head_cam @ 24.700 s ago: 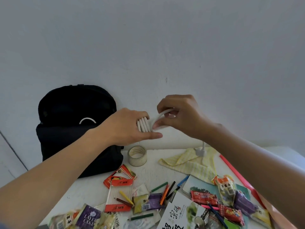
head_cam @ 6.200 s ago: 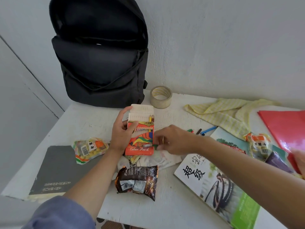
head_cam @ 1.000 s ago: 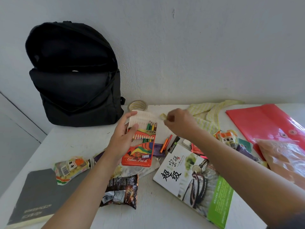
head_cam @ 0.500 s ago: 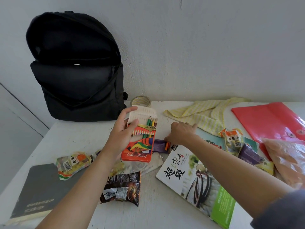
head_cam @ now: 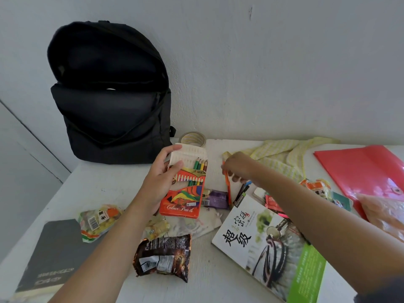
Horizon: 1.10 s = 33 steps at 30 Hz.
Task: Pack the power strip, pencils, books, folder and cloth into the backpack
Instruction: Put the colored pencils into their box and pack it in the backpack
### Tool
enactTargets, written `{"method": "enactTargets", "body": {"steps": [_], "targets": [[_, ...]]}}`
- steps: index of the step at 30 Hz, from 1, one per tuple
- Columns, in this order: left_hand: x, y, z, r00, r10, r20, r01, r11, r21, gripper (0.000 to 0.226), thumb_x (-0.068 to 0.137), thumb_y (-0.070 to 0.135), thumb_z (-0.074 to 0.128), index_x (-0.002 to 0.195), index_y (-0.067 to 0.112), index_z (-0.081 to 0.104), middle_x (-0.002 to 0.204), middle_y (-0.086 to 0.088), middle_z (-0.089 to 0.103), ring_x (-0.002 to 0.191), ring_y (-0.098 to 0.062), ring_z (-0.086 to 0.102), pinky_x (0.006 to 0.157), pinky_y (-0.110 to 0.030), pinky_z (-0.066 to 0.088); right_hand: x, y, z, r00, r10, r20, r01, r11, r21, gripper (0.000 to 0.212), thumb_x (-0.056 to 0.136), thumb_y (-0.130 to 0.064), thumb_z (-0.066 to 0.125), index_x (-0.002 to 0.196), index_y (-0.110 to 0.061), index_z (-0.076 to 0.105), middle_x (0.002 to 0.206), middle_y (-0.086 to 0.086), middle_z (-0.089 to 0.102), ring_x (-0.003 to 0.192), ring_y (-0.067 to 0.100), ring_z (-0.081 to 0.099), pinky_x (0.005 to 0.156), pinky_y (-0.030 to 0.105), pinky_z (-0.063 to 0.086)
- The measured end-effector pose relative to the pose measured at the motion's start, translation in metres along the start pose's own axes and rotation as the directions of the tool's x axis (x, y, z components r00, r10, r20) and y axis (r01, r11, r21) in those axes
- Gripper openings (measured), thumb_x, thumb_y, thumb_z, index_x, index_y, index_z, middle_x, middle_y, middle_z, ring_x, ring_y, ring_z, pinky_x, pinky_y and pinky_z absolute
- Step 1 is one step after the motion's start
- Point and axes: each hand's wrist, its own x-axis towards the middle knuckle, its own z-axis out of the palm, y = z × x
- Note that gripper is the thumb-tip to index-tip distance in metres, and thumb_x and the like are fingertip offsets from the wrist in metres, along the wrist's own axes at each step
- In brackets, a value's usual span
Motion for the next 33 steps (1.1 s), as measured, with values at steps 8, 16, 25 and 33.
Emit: {"method": "enactTargets", "body": {"steps": [8, 16, 25, 33], "targets": [[0.002, 0.005, 0.008, 1.000, 0.017, 0.010, -0.018, 0.999, 0.033, 0.031, 0.105, 0.019, 0.056, 0.127, 0.041, 0.057, 0.117, -0.006, 0.073, 0.096, -0.026, 0.077, 0.071, -0.038, 0.063, -0.026, -0.040, 0.003, 0.861, -0.403, -0.311, 0.509, 0.710, 0.487, 0.025, 0.094, -0.010, 0.067, 0.116, -0.008, 0.056, 0.077, 0.009, 0.073, 0.065, 0.024, 0.067, 0.061, 0.028, 0.052], [-0.004, 0.008, 0.014, 0.998, 0.054, 0.033, -0.054, 0.999, -0.005, 0.032, 0.104, 0.019, 0.056, 0.129, 0.039, 0.056, 0.114, -0.005, 0.075, 0.096, -0.027, 0.076, 0.069, -0.036, 0.063, -0.025, -0.040, 0.007, 0.720, -0.570, -0.395, 0.646, 0.759, 0.083, 0.025, 0.084, -0.019, 0.079, 0.104, -0.022, 0.064, 0.083, -0.007, 0.072, 0.074, 0.008, 0.059, 0.066, 0.013, 0.046], [-0.001, 0.003, 0.012, 1.000, -0.002, -0.011, 0.001, 0.999, -0.047, 0.034, 0.102, 0.018, 0.059, 0.130, 0.037, 0.057, 0.114, -0.009, 0.074, 0.096, -0.029, 0.076, 0.069, -0.040, 0.063, -0.021, -0.026, 0.016, 0.718, -0.643, -0.266, 0.610, 0.766, -0.205, 0.023, 0.091, -0.037, 0.071, 0.108, -0.024, 0.078, 0.100, -0.008, 0.061, 0.086, 0.010, 0.052, 0.078, 0.032, 0.045], [-0.002, -0.006, 0.013, 1.000, -0.011, 0.013, 0.011, 1.000, 0.007, 0.053, 0.097, 0.000, 0.064, 0.134, 0.037, 0.053, 0.110, 0.006, 0.075, 0.102, -0.021, 0.075, 0.085, -0.050, 0.062, -0.010, 0.018, 0.006, 0.917, -0.269, -0.294, 0.160, 0.925, -0.346, 0.021, 0.091, -0.037, 0.067, 0.083, -0.018, 0.070, 0.083, -0.003, 0.067, 0.078, 0.015, 0.062, 0.079, 0.034, 0.053]]}}
